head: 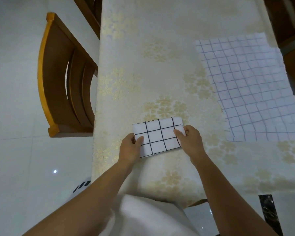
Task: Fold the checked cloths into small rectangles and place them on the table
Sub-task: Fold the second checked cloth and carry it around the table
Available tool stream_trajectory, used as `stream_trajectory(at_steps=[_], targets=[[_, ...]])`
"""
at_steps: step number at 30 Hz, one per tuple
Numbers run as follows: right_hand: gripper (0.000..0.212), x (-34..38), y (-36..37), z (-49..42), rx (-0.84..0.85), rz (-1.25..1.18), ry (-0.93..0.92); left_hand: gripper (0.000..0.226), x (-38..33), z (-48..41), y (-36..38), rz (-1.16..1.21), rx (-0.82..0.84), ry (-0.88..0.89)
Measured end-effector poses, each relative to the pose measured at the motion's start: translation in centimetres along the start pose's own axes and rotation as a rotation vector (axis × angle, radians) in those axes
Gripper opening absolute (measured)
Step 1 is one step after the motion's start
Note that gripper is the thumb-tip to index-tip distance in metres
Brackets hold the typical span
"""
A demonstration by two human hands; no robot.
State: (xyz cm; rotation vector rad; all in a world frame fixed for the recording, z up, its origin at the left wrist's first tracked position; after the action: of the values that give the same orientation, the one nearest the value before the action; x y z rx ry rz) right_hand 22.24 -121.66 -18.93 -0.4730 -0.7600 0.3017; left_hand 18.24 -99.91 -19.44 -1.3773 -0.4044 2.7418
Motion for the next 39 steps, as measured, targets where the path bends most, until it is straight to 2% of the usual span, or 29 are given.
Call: stream_trajectory(at_steps=[2,4,7,9,13,17,20,25,26,29,30,32,35,39], targets=[[0.016,0.2,-0.2,1.0,-0.005,-0.187,0.038,0.029,-1.0,-0.2,-0.9,0.008,0.047,0.066],[0.018,0.6,-0.5,2.1,0.023,-0.354,0.1,0.031,-2.0,-0.2,-1.6,0.015,0.088,0.116],[0.024,1.4,-0.4,4.2,0.218,-0.598,0.149,0.028,-3.2,0.1,-3.0,0.027,0.127,0.166],[0.023,1.8,-0.1,5.5,0.296,-0.64,0.146,0.025,-3.9,0.5,-3.9,0.036,0.152,0.203],[0.016,2.0,0.4,6.9,0.198,-0.598,0.126,0.025,-5.1,1.6,-5.3,0.055,0.175,0.265],[0.013,2.0,1.1,8.1,0.112,-0.513,0.068,0.047,-5.1,2.5,-6.2,0.083,0.203,0.265],[0.014,1.9,1.8,8.9,0.115,-0.501,0.048,0.033,-4.9,3.1,-6.8,0.056,0.156,0.263],[0.014,2.0,3.1,10.0,0.1,-0.426,-0.039,0.032,-4.3,4.1,-7.7,-0.036,0.046,0.322],[0.018,2.0,3.4,10.2,0.097,-0.416,-0.054,0.033,-4.1,4.3,-8.0,-0.043,0.026,0.333],[0.049,1.8,4.4,10.6,0.093,-0.396,-0.056,0.034,-3.6,5.0,-8.6,-0.061,-0.027,0.346],[0.047,2.0,4.5,10.9,0.092,-0.393,-0.065,0.034,-3.3,5.2,-8.8,-0.067,-0.043,0.344],[0.011,2.2,4.8,11.2,0.075,-0.365,-0.126,0.033,-2.9,5.9,-9.3,-0.074,-0.068,0.338],[0.036,2.7,5.5,11.9,0.043,-0.293,-0.206,0.031,-2.0,6.6,-10.3,-0.066,-0.102,0.319],[0.038,4.0,6.8,13.3,0.003,-0.198,-0.275,0.027,-1.6,7.6,-12.0,-0.02,-0.158,0.291]])
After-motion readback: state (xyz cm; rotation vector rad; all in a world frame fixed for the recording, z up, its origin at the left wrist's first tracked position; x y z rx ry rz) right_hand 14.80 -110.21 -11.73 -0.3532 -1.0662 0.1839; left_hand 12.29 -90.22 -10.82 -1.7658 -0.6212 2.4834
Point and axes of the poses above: each hand's wrist, its own z-axis away from the middle knuckle, its own y-axis out of the palm, x = y × z, the point moved 4 cm from there along -z, towards the middle knuckle, and after that the axes turned 8 degrees about y, right-handed, at the moved point
